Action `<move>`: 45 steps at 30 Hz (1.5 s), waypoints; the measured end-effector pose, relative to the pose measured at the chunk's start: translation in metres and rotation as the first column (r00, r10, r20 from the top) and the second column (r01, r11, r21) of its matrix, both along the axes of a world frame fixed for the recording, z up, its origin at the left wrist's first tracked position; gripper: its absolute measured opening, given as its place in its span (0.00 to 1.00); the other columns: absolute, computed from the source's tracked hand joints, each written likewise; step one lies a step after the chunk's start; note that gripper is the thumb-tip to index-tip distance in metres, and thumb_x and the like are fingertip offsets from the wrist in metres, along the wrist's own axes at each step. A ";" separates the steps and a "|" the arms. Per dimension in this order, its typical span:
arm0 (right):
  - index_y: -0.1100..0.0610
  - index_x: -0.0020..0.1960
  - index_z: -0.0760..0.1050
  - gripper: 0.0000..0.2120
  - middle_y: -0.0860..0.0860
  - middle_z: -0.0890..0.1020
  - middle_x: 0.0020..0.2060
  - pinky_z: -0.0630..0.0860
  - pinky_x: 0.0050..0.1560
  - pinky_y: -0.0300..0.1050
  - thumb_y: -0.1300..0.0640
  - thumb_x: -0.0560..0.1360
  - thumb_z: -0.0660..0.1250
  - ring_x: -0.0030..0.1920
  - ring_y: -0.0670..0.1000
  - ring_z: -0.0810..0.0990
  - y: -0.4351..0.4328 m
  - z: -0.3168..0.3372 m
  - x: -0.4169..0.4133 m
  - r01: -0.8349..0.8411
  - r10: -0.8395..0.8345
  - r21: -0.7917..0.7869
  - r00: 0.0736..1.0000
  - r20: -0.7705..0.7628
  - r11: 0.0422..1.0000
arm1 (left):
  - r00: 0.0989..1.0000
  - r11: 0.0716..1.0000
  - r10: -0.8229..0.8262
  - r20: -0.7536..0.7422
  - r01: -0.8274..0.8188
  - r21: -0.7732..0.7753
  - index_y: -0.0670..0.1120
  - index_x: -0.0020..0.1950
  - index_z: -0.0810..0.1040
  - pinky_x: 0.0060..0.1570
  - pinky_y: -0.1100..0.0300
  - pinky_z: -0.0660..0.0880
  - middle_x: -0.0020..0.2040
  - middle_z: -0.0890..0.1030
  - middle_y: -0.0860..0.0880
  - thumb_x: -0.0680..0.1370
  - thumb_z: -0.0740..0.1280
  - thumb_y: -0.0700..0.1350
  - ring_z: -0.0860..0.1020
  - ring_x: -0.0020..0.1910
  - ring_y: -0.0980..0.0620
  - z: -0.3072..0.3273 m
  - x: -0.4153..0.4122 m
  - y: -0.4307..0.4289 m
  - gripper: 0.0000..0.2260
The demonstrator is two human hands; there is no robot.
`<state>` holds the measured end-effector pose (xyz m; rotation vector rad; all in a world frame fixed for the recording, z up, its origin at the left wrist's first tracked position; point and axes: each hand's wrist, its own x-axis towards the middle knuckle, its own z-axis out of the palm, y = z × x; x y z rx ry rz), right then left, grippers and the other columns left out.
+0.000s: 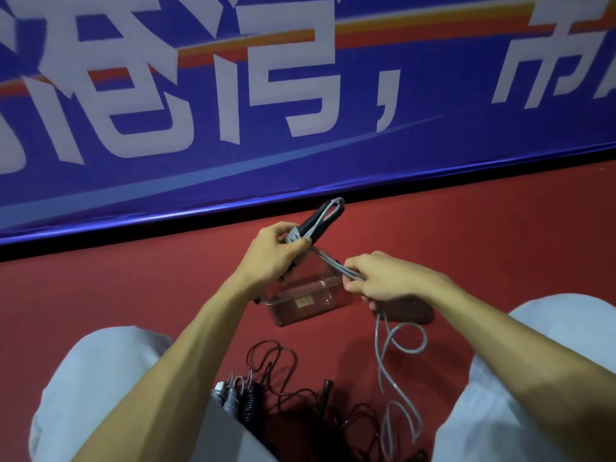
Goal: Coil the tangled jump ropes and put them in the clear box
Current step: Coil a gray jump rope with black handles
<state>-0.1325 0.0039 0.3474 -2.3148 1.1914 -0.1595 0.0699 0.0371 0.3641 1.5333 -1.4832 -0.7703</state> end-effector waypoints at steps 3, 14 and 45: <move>0.51 0.43 0.71 0.05 0.48 0.77 0.35 0.74 0.42 0.47 0.57 0.78 0.62 0.38 0.52 0.77 0.002 0.003 -0.001 -0.099 0.095 -0.268 0.995 -0.028 0.958 | 0.916 0.999 0.054 0.397 -0.048 -0.023 0.51 0.57 0.76 0.35 0.55 0.75 0.39 0.79 0.49 0.75 0.70 0.47 0.75 0.31 0.51 -0.011 0.011 -0.006 0.12; 0.53 0.52 0.80 0.11 0.49 0.81 0.45 0.77 0.41 0.50 0.64 0.74 0.65 0.46 0.55 0.81 0.002 -0.004 0.001 -0.172 0.270 -0.630 0.961 0.062 0.758 | 0.519 0.952 -0.303 0.799 0.195 0.235 0.50 0.63 0.72 0.44 0.52 0.72 0.53 0.80 0.48 0.74 0.68 0.54 0.78 0.53 0.42 -0.022 -0.008 0.005 0.19; 0.55 0.63 0.72 0.12 0.54 0.78 0.32 0.72 0.30 0.41 0.57 0.81 0.62 0.31 0.52 0.82 0.003 -0.008 0.006 -0.167 -0.071 0.434 0.873 0.482 0.885 | 0.930 0.995 -0.047 -0.364 0.076 0.066 0.52 0.50 0.83 0.28 0.60 0.71 0.39 0.77 0.43 0.77 0.66 0.45 0.72 0.27 0.50 0.020 0.003 0.015 0.07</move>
